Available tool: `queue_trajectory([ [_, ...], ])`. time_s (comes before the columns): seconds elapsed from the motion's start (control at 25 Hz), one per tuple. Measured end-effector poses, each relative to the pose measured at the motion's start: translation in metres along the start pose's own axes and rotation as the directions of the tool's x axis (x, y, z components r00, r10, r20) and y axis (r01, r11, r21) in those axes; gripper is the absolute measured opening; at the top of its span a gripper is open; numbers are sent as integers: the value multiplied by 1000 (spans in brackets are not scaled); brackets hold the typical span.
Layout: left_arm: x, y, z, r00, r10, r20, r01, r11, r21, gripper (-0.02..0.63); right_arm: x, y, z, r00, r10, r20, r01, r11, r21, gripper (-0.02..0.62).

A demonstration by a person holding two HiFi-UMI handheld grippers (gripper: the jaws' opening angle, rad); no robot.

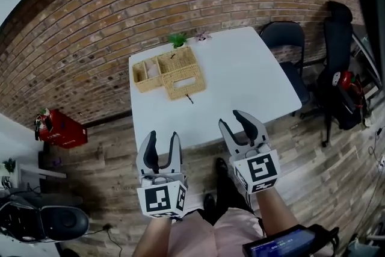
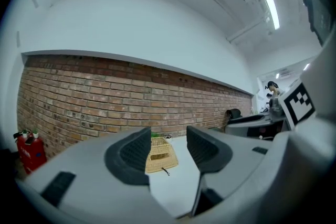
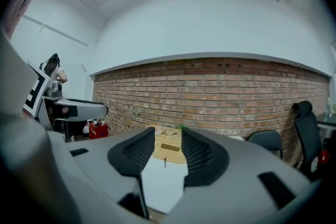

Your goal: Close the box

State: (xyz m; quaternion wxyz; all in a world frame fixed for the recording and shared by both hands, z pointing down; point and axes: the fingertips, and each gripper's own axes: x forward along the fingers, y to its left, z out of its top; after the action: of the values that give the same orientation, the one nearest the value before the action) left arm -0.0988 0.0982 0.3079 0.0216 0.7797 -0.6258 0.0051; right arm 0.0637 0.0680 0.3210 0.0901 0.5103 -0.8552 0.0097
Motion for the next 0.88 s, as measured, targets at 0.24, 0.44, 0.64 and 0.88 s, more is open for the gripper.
queue_trajectory([
  [0.24,48,4,-24,998,20,-63,-20,1000,14,219,47,-31,-31,998,39,-52,-37,998,48,163],
  [0.44,95,7,-30,995,56,-84,-53,998,31,219,93,-62,-37,994,86,-60,-82,994,66,163],
  [0.64,135,9,-16,992,108,-72,-105,993,49,219,133,-88,-23,989,142,-39,-139,988,66,163],
  [0.88,163,12,4,987,158,-38,-155,986,64,219,167,-107,-4,980,201,-7,-201,979,47,163],
])
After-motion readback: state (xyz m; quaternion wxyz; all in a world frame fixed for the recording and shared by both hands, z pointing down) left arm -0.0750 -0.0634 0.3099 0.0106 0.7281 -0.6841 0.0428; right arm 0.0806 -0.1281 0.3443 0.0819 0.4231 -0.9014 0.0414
